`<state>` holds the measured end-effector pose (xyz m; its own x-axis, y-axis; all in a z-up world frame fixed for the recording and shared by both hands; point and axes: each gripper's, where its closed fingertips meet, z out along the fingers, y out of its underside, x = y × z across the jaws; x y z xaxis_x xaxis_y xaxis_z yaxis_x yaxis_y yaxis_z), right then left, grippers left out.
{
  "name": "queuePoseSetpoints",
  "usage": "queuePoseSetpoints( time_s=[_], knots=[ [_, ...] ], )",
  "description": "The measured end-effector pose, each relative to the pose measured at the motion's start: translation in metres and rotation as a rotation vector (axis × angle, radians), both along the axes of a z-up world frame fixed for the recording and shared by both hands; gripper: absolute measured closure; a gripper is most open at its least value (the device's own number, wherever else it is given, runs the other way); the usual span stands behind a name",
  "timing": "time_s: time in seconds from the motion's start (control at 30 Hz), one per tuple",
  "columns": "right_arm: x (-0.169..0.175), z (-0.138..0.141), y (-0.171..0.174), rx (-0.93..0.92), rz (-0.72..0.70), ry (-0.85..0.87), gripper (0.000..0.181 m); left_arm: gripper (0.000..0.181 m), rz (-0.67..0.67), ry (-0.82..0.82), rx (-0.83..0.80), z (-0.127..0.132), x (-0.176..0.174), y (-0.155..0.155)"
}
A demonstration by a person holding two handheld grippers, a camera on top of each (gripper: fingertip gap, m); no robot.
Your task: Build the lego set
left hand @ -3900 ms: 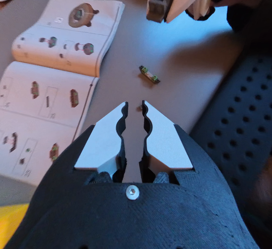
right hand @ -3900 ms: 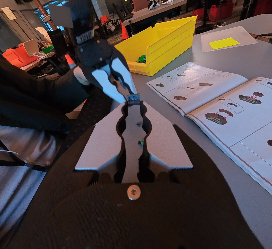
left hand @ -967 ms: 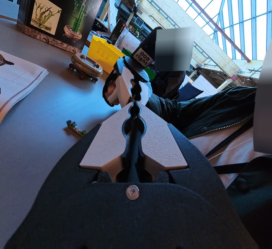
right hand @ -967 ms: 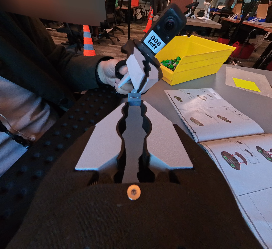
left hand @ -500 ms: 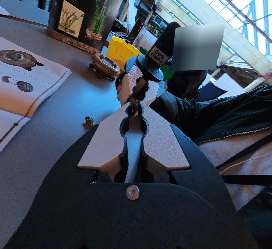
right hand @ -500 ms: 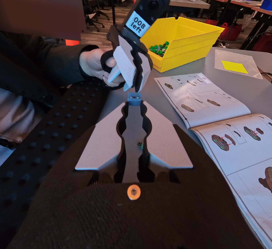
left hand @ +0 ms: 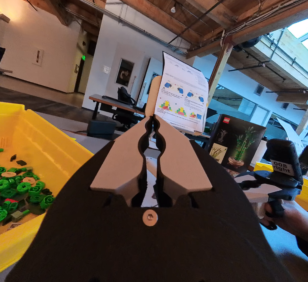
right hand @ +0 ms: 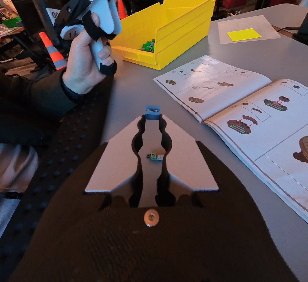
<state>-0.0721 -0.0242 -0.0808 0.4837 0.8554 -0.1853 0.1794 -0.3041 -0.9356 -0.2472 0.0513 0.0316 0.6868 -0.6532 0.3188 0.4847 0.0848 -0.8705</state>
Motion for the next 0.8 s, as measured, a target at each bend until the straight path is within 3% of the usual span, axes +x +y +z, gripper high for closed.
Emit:
queuePoseSetpoints(
  time_s=[0.27, 0.37, 0.47, 0.5, 0.57, 0.6, 0.8],
  knots=[
    [0.001, -0.010, 0.003, 0.005, -0.038, -0.085, 0.166, 0.181, -0.059, -0.017, -0.048, -0.007, 0.007, 0.004],
    [-0.003, -0.015, 0.001, 0.021, -0.033, -0.133, 0.166, 0.181, -0.241, -0.004, -0.121, -0.019, 0.037, 0.001],
    [-0.006, -0.017, -0.001, 0.014, -0.024, -0.138, 0.167, 0.179, -0.515, 0.078, -0.267, -0.045, 0.084, -0.012],
    [-0.007, -0.017, -0.001, 0.013, -0.022, -0.137, 0.167, 0.170, -0.591, 0.106, -0.312, -0.053, 0.098, -0.018],
    [-0.008, -0.014, -0.002, 0.023, -0.017, -0.129, 0.167, 0.137, -0.665, 0.151, -0.402, -0.068, 0.119, -0.026],
    [-0.010, -0.011, -0.003, 0.022, -0.009, -0.107, 0.167, 0.135, -0.705, 0.171, -0.416, -0.073, 0.128, -0.032],
    [-0.017, 0.024, -0.016, -0.255, 0.117, 0.291, 0.167, 0.143, -0.966, 0.204, -0.385, -0.070, 0.156, -0.076]
  ],
)
